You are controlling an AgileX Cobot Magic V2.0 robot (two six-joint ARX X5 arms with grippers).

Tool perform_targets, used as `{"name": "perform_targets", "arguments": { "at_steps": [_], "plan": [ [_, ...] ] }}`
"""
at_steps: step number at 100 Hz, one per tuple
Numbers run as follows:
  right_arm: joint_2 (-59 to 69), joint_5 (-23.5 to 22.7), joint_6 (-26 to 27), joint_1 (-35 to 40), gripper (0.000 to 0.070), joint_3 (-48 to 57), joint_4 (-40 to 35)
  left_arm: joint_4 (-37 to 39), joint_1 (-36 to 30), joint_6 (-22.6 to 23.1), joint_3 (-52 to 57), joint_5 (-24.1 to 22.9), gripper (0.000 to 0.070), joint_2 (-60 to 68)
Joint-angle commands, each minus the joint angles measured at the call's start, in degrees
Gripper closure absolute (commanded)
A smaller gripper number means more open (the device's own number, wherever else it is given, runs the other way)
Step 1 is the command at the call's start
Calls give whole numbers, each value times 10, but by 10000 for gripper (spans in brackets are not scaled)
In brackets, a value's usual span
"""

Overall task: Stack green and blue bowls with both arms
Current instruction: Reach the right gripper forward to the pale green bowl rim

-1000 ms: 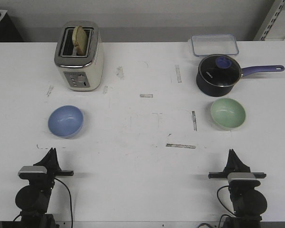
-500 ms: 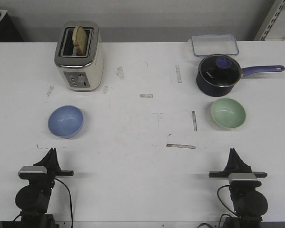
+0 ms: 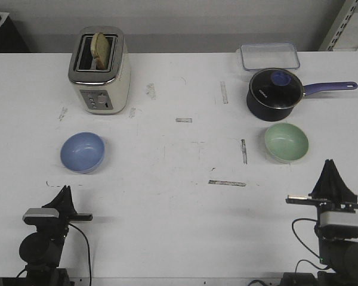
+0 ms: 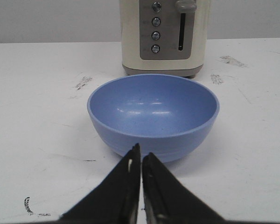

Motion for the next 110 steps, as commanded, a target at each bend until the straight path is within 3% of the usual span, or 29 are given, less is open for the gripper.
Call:
{"name": "perform_targets", "arguments": {
  "at_steps": [1,5,22,38,51,75,110],
  "plan": [
    [76,-2,-4,-2,685,75,-54,7,0,7,-12,1,699,-1],
    [117,-2,-4,-2,649,117,-89,7,0,7,-12,1,698,-1],
    [285,-2,-4,-5,374,281,-256,8,0,7,-12,1,698,-1],
    [418,-33,-35,-43,288,377,-370,8,0,7,-12,1,698,-1],
    [495,-51,-51,-96,181,402,-404,10,0,7,-12,1,699,-1],
    [615,-151,-68,-176,176,402,-414,10,0,7,-12,1,698,-1],
    [756,-155,-67,-183,179,402,-372,9,0,7,-12,1,699,-1]
  ]
}}
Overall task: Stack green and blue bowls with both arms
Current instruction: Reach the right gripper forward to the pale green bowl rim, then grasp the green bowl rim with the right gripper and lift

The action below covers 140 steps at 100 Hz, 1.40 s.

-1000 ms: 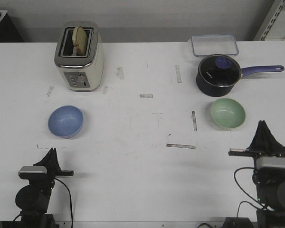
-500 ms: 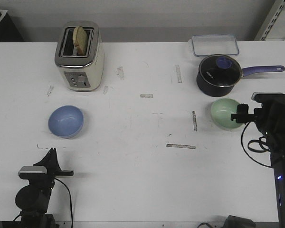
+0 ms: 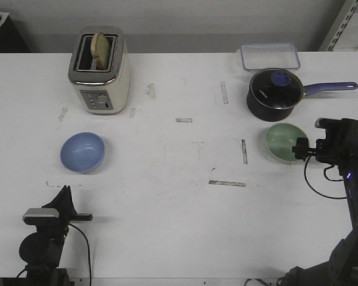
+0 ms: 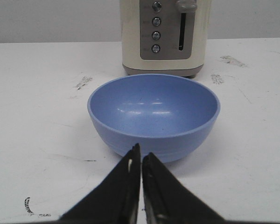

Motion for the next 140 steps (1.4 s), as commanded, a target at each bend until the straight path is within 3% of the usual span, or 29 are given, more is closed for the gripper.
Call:
{"name": "perform_targets", "arguments": {
  "at_steps": [1,5,34,63,92,116,140],
  "plan": [
    [23,-2,-5,2,182,12,15,9,0,7,-12,1,698,-1],
    [29,-2,-5,6,217,12,22,9,0,7,-12,1,698,-1],
    [45,-2,-3,15,700,12,44,9,0,7,-12,1,698,-1],
    [34,-5,2,15,700,14,42,9,0,7,-12,1,698,-1],
    [-73,-70,33,58,700,26,36,9,0,7,-12,1,698,-1],
    [-155,-76,104,205,700,27,9,8,0,7,-12,1,698,-1],
    [-133,-72,119,407,700,27,-33,5,0,7,-12,1,698,-1]
  ]
}}
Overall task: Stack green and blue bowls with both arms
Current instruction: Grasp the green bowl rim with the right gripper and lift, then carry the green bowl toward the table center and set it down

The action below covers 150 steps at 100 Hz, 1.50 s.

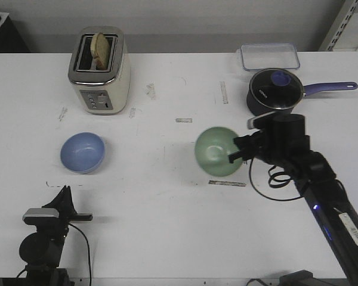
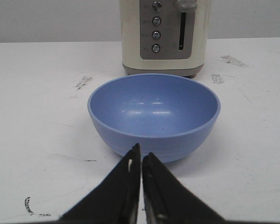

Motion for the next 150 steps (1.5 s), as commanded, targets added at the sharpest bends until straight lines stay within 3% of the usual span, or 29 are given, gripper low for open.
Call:
{"name": "perform_targets", "arguments": {
  "at_steps": [1,28,78,84,96,102,130,150],
  "plan": [
    [24,-1,16,53,700,8,1,6,0,7,-12,1,698,-1],
    [131,35,13,179,700,8,3,6,0,7,-12,1,698,-1],
    [220,48,-28,193,688,8,9,6,0,7,-12,1,698,-1],
    [219,45,-28,193,614,8,6,6,0,7,-12,1,699,-1],
    [214,44,-28,193,297,9,3,6,0,7,-12,1,699,-1],
    [207,44,-28,193,235,10,3,6,0,7,-12,1,698,-1],
    [122,45,-27,182,253,34,17,6,0,7,-12,1,699,-1],
    [25,79,-27,135,596,34,28,5,0,7,-12,1,699,-1]
  ]
}}
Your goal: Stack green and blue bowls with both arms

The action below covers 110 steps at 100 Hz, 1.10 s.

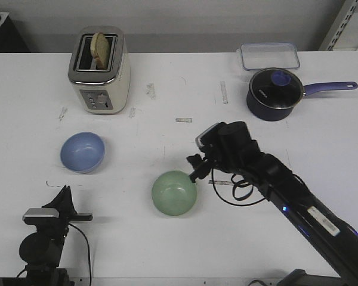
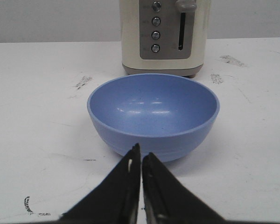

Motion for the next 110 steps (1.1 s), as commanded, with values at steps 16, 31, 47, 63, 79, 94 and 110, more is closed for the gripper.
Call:
{"name": "perform_targets", "arguments": {
  "at_steps": [16,31,47,63,79,94,110],
  "plan": [
    [-74,78,-11,-78,700,7,-36,4,0,7,-12,1,699,-1],
    [-133,90,-25,-158,700,-43,-43,1,0,7,-12,1,699,-1],
    [-219,89,-25,-241,700,-150,-11,-9,0,7,-12,1,699,-1],
    [-335,89,-25,-280,700,-273,26,-9,0,7,-12,1,699,-1],
    [-467,89,-25,-285,700,-367,45,-9,0,7,-12,1,699,-1],
    [-573,87,-23,-285,700,-409,45,-9,0,7,-12,1,698,-1],
    [-640,87,-23,-285,700,-415,51,-2,0,-63,-9,3,699,-1]
  ]
}}
